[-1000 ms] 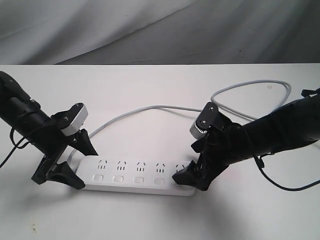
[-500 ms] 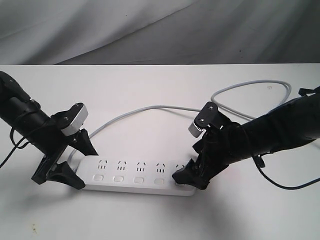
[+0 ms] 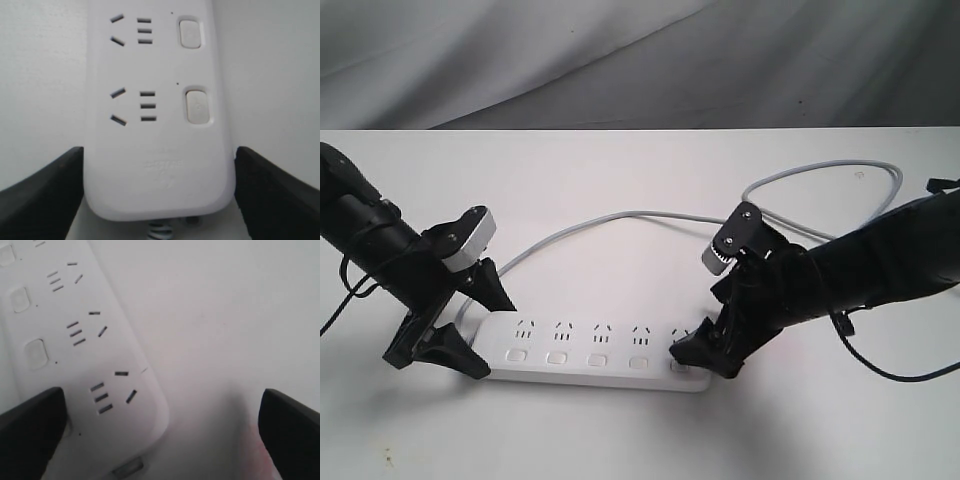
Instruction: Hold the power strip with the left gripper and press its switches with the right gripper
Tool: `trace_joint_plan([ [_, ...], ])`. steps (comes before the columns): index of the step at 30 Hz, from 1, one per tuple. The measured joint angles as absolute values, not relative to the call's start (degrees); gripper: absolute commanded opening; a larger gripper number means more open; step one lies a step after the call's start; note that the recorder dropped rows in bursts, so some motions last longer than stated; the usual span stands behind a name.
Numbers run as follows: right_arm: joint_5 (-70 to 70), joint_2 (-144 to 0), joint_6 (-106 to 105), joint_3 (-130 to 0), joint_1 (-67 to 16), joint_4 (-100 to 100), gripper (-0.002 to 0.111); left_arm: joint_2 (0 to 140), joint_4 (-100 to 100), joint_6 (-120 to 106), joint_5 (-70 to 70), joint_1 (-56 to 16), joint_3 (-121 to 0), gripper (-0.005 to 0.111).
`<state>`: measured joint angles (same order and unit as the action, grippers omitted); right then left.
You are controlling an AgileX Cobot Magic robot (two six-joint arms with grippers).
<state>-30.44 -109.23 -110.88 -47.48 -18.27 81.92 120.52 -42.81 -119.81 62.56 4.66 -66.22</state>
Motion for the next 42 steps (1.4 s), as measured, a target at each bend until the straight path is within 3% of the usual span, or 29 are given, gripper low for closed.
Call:
trace_joint_plan([
  [19, -17.33, -78.84, -110.45, -46.97, -18.27, 90.91, 0.095, 120.52, -42.81, -119.81, 62.56, 4.66, -66.22, 0.054],
  [34, -16.48, -48.08, -109.82, -46.84, -18.27, 99.33, 0.095, 120.52, -42.81, -119.81, 62.56, 4.66, -66.22, 0.054],
  [42, -16.48, -37.41, -109.82, -38.78, -18.27, 99.81, 0.095, 120.52, -42.81, -119.81, 62.56, 4.66, -66.22, 0.054],
])
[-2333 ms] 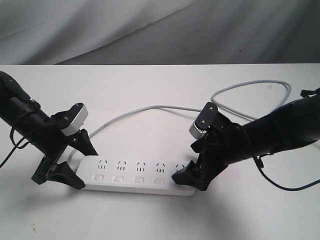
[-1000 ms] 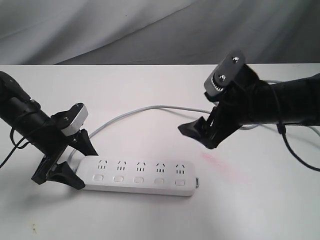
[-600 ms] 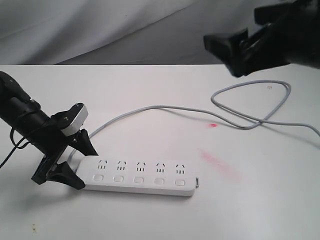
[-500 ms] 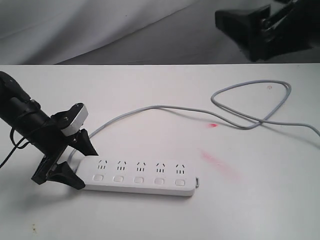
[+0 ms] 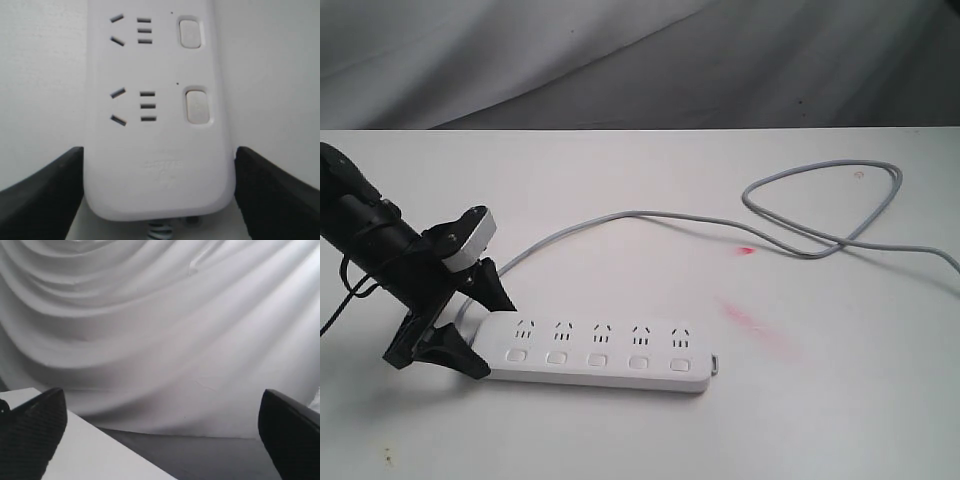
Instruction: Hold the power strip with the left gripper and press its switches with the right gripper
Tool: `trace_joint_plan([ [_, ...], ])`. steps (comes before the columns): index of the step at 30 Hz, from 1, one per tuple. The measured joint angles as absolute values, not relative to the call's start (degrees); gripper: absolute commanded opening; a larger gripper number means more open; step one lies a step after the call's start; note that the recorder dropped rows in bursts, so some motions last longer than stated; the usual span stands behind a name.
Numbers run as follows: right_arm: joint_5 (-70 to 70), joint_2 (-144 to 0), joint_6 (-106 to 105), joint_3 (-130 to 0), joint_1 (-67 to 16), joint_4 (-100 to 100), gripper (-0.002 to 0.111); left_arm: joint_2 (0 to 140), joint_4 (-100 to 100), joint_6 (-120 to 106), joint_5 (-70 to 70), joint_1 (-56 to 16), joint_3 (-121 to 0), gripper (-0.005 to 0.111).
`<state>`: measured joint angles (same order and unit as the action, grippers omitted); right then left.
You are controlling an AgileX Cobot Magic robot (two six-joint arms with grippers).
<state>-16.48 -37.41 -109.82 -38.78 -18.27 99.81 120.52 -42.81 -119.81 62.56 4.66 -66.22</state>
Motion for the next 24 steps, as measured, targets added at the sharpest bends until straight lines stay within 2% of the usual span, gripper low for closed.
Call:
trace_joint_plan([
  [9, -16.27, -35.47, -109.82, -30.15, -18.27, 97.87, 0.095, 120.52, -42.81, -119.81, 62.56, 4.66, -66.22, 0.054],
  [10, -16.27, -35.37, -109.82, -30.15, -18.27, 96.23, 0.015, 120.52, -42.81, -119.81, 62.56, 4.66, -66.22, 0.054],
  [12, -28.08, -35.37, -101.63, -30.07, -18.15, 93.96, 0.003, 120.52, -42.81, -119.81, 62.56, 4.66, -66.22, 0.054],
  [14, -40.41, -35.32, -97.19, -30.07, -18.26, 96.09, 0.002, 120.52, -42.81, -119.81, 62.56, 4.66, -66.22, 0.054],
  [15, -42.32, -35.18, -96.11, -30.07, -18.26, 97.68, 0.002, 120.52, -42.71, -119.81, 62.56, 4.66, -66.22, 0.054],
  [24, -43.71, -34.96, -95.33, -30.42, -18.26, 98.54, 0.0, 120.52, -42.71, -119.81, 62.56, 4.66, -66.22, 0.054],
])
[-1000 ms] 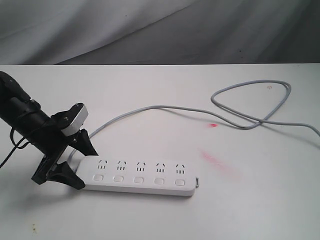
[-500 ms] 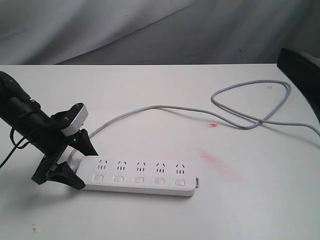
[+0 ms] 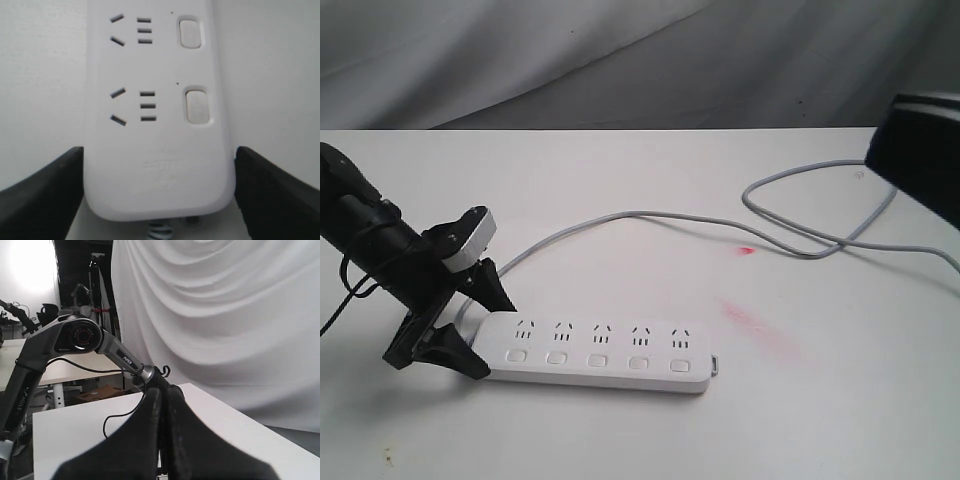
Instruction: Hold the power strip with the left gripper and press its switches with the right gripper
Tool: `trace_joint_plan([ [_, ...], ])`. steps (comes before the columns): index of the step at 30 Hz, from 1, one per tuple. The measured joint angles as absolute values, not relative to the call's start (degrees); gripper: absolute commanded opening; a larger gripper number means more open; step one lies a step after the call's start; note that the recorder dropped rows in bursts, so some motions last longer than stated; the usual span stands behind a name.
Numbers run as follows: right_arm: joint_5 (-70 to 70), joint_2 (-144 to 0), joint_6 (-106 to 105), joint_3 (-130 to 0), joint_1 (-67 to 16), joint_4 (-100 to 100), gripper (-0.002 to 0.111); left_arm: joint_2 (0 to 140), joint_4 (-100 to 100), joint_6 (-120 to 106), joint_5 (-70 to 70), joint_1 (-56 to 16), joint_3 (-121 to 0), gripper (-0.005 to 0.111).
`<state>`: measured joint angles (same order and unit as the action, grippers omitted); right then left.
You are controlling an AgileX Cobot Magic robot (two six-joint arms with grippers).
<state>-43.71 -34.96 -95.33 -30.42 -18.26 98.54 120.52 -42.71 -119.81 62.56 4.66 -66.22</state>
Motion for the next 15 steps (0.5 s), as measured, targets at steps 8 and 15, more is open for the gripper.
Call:
trace_joint_plan([
  [8, -49.48, -34.96, -91.26, -30.42, -18.26, 95.92, 0.0, 120.52, -42.71, -119.81, 62.56, 4.66, -66.22, 0.054],
  [15, -37.53, -34.84, -86.17, -30.42, -18.36, 95.82, 0.0, 120.52, -42.71, -119.81, 62.56, 4.66, -66.22, 0.054],
])
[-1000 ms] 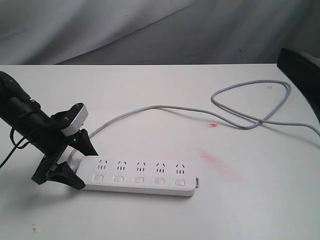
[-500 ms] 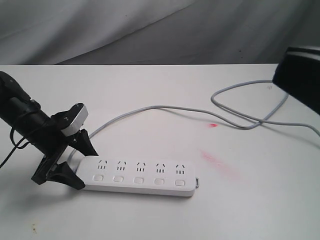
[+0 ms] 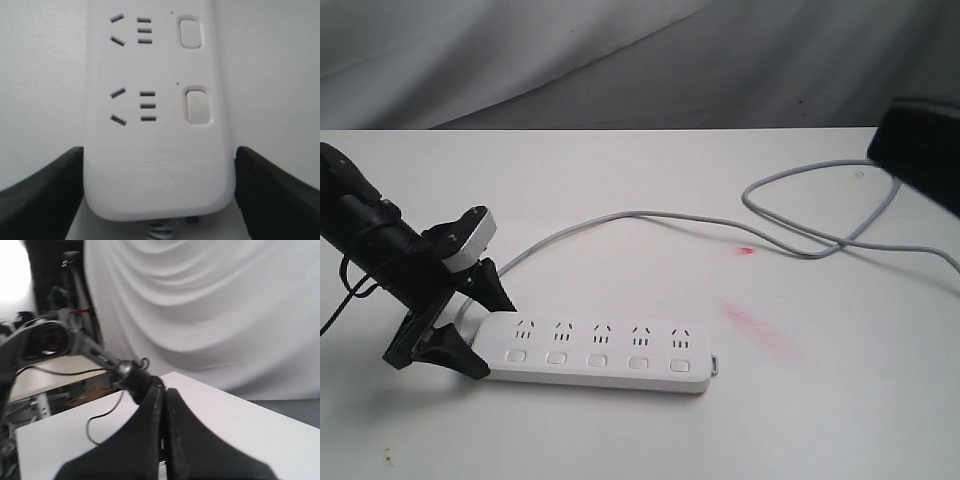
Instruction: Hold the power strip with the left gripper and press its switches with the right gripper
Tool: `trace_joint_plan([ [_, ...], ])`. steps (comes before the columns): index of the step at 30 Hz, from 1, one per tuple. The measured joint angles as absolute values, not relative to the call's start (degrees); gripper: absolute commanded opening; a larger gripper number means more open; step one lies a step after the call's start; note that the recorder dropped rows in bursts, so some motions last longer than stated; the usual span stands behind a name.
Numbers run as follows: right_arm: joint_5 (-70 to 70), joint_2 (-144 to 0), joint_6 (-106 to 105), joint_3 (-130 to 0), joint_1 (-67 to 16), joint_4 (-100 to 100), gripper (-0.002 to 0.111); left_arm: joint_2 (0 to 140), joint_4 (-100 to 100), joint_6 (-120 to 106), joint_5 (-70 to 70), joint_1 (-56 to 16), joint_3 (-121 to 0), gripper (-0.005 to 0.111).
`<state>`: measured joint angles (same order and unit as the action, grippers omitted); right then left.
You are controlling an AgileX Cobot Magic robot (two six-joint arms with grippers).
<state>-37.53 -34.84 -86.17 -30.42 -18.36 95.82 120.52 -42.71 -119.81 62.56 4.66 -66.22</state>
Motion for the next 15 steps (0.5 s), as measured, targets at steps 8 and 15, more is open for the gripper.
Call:
trace_joint_plan([
  [8, -32.56, -31.25, -83.84, -30.42, -14.21, 96.06, 0.0, 120.52, -42.71, -119.81, 62.56, 4.66, -66.22, 0.054],
  [15, -15.05, -27.1, -83.72, -30.05, -5.49, 96.84, 0.0, 120.52, -42.71, -119.81, 62.56, 4.66, -66.22, 0.054],
])
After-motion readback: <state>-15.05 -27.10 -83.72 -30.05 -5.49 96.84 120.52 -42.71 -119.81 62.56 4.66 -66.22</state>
